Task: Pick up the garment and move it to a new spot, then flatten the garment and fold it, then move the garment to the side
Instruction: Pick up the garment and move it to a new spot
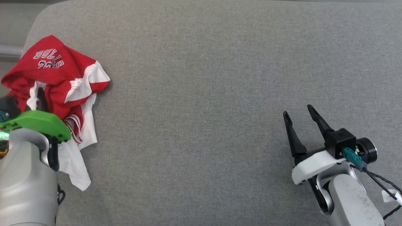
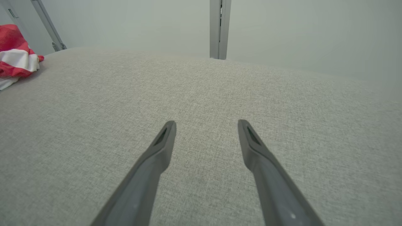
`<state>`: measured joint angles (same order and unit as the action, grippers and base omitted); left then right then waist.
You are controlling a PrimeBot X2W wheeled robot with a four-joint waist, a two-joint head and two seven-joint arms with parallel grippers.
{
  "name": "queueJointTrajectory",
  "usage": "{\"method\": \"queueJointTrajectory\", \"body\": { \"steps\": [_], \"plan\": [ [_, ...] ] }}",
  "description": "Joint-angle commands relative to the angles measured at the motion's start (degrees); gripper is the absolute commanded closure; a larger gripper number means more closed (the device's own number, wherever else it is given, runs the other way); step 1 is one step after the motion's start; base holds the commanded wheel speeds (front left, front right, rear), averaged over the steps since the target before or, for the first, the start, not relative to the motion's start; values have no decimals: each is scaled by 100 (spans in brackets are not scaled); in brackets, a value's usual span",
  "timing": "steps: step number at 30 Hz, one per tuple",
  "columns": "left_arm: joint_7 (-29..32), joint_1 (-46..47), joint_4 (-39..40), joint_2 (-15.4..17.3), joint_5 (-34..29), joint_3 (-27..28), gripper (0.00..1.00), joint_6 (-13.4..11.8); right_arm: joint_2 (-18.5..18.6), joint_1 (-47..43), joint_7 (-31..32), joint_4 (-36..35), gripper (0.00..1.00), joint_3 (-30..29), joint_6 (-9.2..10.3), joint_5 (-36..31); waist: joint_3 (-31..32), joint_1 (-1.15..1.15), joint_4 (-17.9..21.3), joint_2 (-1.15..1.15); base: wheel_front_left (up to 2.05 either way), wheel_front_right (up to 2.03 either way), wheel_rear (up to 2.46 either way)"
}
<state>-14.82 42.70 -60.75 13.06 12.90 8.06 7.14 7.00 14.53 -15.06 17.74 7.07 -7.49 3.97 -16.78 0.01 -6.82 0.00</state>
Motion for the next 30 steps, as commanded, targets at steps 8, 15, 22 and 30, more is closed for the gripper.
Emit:
{"method": "queueJointTrajectory", "body": {
  "steps": [8,15,22,30],
  "plan": [
    [-41,109,980,-235,24,-657,100,40,-215,-315,-17,52,0,-90,-1,96,680,-1,572,0,0,0,0],
    [-42,-159,1517,-676,409,-1384,100,39,-325,-353,-17,65,0,-126,-1,100,786,-1,1243,0,0,0,0],
    [-42,-478,1771,-978,896,-2506,100,39,-371,-320,-17,63,0,-127,-1,111,782,-1,1969,0,0,0,0],
    [-43,-741,2285,-996,1858,-4105,100,-89,-398,-309,-17,100,0,-71,-1,149,780,-1,2472,0,0,0,0]
  ]
}}
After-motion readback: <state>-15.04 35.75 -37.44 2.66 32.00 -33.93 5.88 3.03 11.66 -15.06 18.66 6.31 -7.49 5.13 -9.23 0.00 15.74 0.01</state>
